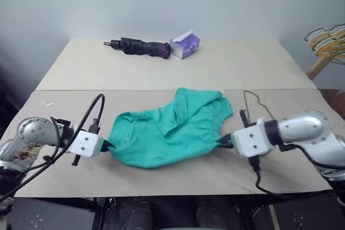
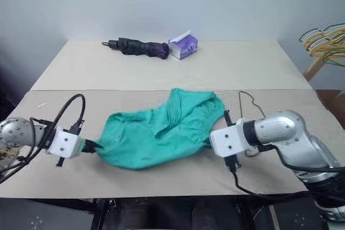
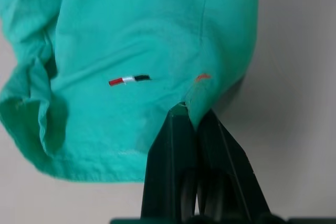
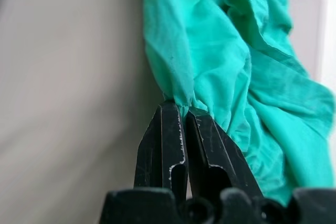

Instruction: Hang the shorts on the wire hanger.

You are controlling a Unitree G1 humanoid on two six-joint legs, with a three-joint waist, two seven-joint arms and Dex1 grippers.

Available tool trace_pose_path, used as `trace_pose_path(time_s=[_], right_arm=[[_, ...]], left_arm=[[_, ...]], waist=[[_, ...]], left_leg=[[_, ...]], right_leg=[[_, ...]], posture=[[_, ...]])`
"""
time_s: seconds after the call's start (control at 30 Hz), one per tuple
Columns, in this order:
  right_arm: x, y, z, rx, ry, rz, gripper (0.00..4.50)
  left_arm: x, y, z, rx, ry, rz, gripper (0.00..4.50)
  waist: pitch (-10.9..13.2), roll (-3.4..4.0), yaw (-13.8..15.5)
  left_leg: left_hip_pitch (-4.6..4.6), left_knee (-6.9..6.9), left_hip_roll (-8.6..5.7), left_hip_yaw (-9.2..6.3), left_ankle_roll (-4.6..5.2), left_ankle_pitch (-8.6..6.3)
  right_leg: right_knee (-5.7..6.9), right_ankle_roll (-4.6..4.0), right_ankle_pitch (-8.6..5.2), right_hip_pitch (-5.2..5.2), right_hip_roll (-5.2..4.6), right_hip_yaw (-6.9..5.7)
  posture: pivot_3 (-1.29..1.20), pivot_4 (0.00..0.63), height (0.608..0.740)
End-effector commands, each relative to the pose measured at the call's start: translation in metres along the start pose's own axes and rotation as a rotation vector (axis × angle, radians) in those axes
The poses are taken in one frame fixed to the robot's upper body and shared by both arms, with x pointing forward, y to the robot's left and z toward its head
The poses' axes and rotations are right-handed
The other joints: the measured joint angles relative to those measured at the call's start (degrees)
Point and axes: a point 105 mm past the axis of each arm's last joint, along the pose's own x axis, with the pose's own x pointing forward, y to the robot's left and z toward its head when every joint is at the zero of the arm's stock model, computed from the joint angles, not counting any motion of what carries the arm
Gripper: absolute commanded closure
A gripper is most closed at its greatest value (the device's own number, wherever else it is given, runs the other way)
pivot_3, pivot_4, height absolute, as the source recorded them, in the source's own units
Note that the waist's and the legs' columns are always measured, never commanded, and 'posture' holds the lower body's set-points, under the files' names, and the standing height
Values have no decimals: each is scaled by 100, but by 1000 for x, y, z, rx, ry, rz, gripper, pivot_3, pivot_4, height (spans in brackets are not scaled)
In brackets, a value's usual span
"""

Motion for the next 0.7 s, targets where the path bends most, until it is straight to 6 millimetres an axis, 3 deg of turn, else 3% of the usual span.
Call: trace_pose_path(time_s=[0.03, 0.1, 0.17, 0.33, 0.5, 0.6, 0.7], right_arm=[[-13, -13, 7, -45, -39, -12, 4500], [-16, -30, 4, -48, -40, -52, 4500], [-20, -54, -4, -43, -16, -116, 4500], [-36, -136, -38, -67, 164, -420, 4500], [-70, -224, -59, -92, 385, -846, 4500], [-109, -264, -47, -163, 471, -1142, 4500], [-143, -284, -26, -259, 480, -1400, 4500]], left_arm=[[-7, 21, 13, 38, -27, 99, 4475], [-4, 39, 14, 41, -34, 180, 4475], [-4, 69, 13, 37, -29, 332, 4475], [-23, 169, 9, -45, 34, 826, 4475], [-87, 259, 18, -85, 138, 1331, 4475], [-139, 288, 39, -49, 192, 1613, 4475], [-174, 297, 61, 29, 199, 1788, 4475]], waist=[[0, 0, 2], [-1, 1, 1], [-4, -1, 9], [-12, -12, 35], [-27, -23, 16], [-31, -26, -15], [-32, -26, -38]], left_leg=[[8, 0, 3, 1, 0, 0], [18, 0, 4, 4, -1, 4], [12, 4, 5, 1, 0, 7], [-8, 15, -4, -9, 0, 7], [-62, 12, -17, -18, -33, 27], [-135, 1, -32, -16, -119, 78], [-209, -7, -38, -14, -147, 95]], right_leg=[[-1, 5, -3, 6, 3, 0], [-2, 32, -19, 12, 6, 4], [-2, 31, -16, 9, 9, 4], [-6, -5, 20, 0, 13, 4], [-1, -5, 27, -65, 3, 2], [69, -6, 28, -163, -17, 3], [94, -6, 28, -256, -25, 5]], posture=[[7, 72, 740], [13, 68, 740], [19, 62, 740], [41, 35, 740], [58, 0, 740], [58, 0, 740], [51, 0, 740]])
